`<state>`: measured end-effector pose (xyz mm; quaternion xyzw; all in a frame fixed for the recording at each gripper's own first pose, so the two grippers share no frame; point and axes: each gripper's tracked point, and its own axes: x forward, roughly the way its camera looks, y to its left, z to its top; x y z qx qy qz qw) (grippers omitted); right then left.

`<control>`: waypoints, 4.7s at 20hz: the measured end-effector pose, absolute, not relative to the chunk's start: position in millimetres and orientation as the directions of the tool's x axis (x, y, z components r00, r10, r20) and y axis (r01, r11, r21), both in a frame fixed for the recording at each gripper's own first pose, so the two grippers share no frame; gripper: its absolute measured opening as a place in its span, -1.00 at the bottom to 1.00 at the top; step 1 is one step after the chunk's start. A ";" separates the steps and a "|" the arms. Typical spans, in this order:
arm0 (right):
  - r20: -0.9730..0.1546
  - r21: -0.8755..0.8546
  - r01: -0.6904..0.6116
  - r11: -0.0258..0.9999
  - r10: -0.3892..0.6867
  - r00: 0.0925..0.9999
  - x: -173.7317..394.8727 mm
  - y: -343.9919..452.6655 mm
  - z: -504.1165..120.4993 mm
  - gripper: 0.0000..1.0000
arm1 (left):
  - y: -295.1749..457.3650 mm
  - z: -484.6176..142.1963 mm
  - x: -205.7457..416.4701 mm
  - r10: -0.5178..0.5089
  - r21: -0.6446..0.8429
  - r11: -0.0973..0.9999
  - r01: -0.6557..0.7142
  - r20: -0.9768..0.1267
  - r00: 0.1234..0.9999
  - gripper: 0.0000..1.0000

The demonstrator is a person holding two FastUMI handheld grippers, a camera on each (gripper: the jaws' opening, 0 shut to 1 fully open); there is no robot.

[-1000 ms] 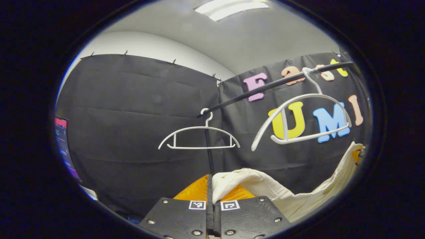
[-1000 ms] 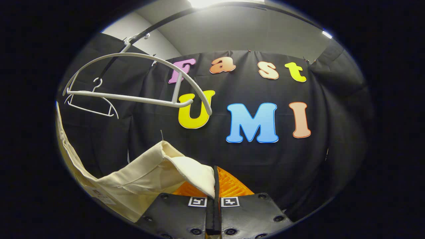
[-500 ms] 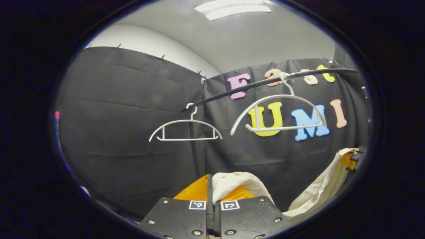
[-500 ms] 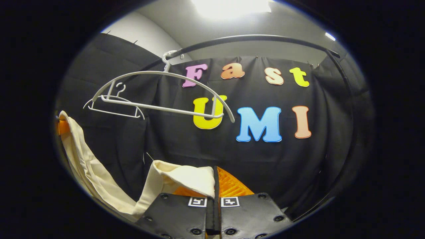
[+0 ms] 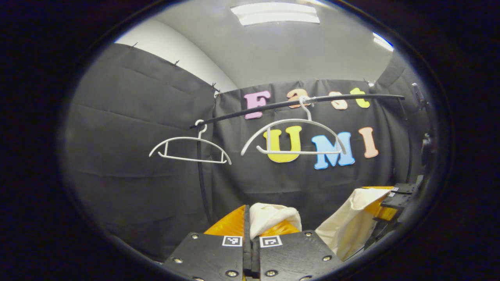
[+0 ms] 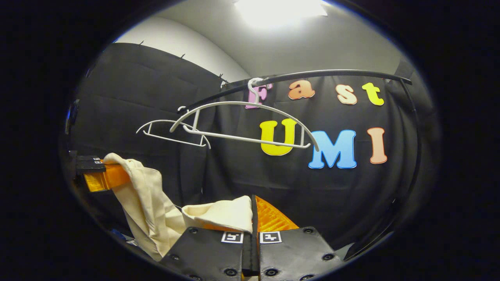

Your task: Grasp the clothes on the hanger with both hands and then place them into the laundry hamper below.

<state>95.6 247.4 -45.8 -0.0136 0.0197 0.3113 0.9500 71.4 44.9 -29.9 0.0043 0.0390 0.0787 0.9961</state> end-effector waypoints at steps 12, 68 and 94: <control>-0.171 0.032 -0.644 0.765 0.639 0.750 44.7 281.7 -117.0 -0.89 | 41.5 -118.0 57.5 0.048 -0.030 0.998 -0.055 -0.193 0.980 -0.97; -0.584 -0.024 -0.450 0.893 0.353 0.731 -41.1 152.0 -254.1 0.98 | 53.6 -257.5 -59.3 0.007 0.059 0.998 0.030 -0.550 0.835 0.82; -0.070 -0.008 -0.176 0.984 0.175 0.982 -63.5 1.2 -7.4 0.94 | -13.0 24.5 -95.6 -0.057 0.015 0.998 0.057 0.008 0.998 0.80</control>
